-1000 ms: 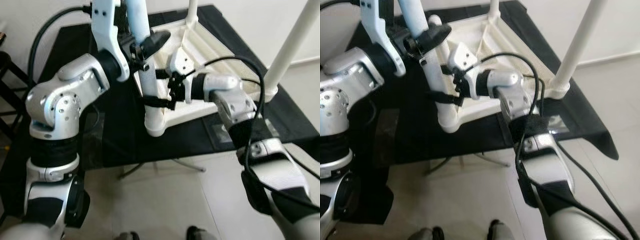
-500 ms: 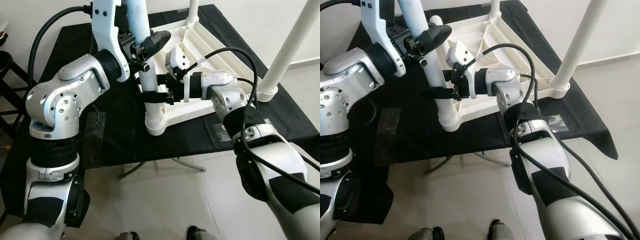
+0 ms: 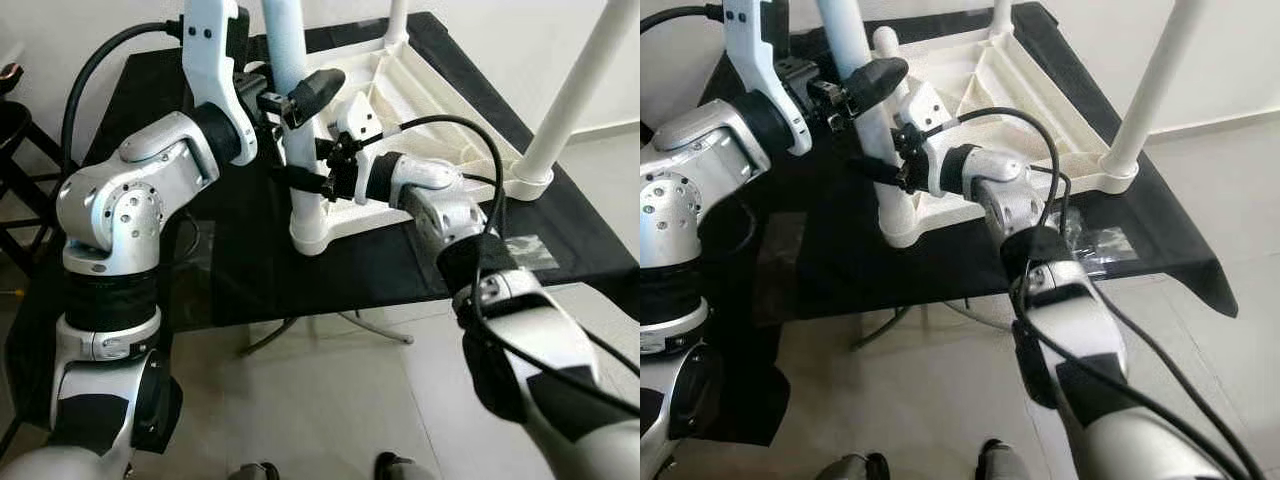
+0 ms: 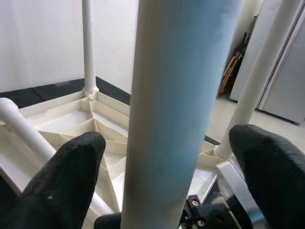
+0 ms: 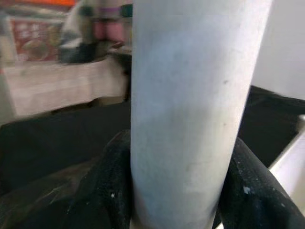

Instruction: Building children table

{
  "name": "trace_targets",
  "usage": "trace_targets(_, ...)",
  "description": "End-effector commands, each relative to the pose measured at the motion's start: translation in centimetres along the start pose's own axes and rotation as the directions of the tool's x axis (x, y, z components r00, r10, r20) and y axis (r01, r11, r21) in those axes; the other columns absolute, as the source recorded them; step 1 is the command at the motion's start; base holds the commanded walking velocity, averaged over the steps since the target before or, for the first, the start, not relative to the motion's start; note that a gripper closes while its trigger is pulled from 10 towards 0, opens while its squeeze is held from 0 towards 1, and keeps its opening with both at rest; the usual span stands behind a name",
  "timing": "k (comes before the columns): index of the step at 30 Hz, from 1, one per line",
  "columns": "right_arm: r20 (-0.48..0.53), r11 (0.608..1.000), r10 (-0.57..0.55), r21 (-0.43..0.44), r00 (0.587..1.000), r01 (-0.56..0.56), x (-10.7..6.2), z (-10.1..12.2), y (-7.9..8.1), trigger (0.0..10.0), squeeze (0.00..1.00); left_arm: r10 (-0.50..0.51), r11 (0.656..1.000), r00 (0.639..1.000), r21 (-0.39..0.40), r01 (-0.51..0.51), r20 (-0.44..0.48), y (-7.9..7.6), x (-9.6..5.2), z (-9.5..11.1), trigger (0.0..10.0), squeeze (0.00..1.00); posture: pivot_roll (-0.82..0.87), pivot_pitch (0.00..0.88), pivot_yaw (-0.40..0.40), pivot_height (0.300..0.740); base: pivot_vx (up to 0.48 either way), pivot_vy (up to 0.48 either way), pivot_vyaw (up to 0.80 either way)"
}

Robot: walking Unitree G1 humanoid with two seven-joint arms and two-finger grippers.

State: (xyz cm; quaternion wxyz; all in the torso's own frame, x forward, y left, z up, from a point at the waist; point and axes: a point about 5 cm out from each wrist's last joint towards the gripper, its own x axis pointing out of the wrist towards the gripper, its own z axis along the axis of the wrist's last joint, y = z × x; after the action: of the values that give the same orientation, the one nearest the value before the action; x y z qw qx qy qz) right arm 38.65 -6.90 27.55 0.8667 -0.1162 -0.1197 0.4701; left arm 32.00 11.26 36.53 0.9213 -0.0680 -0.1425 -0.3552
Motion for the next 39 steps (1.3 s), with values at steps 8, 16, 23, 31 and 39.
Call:
trace_targets(8, -0.155, 0.895, -0.429, 0.062, 0.890, 0.442, 0.9, -4.1, 8.5, 0.0, 0.00, 0.055, 0.998, 0.998, 0.022, -0.056, 0.007, 1.1, 0.0, 0.7, 10.0, 0.00, 0.02, 0.205, 0.055, 0.740, 0.000, 0.000, 0.00)
trace_targets(16, -0.109, 0.903, -0.414, 0.075, 0.904, 0.423, 2.6, -2.3, 7.5, 0.0, 0.00, 0.056, 0.998, 0.998, 0.017, -0.056, -0.003, 1.1, 0.0, 0.1, 10.0, 0.00, 0.00, 0.188, 0.045, 0.740, 0.000, 0.000, 0.00)
trace_targets(23, -0.054, 0.949, -0.297, 0.090, 0.953, 0.301, 2.9, -0.4, 7.8, 10.0, 0.00, 0.048, 0.999, 0.999, 0.008, -0.048, 0.005, 1.1, -0.1, 0.0, 0.0, 0.00, 0.01, 0.182, 0.055, 0.740, 0.000, 0.000, 0.00)
trace_targets(31, 0.023, 0.998, 0.062, -0.015, 0.998, -0.061, 1.7, 1.2, 6.5, 10.0, 0.00, 0.048, 0.999, 0.999, 0.016, -0.048, -0.005, 1.1, -0.3, 0.2, 0.0, 0.00, 0.03, 0.201, 0.050, 0.740, 0.000, 0.000, 0.00)
trace_targets(39, -0.054, 0.942, 0.302, -0.132, 0.952, -0.307, 0.6, 1.6, 2.4, 10.0, 0.00, 0.047, 0.999, 0.999, 0.019, -0.047, -0.013, 0.8, -0.4, 0.3, 0.0, 0.00, 0.06, 0.227, 0.055, 0.740, 0.000, 0.000, 0.00)
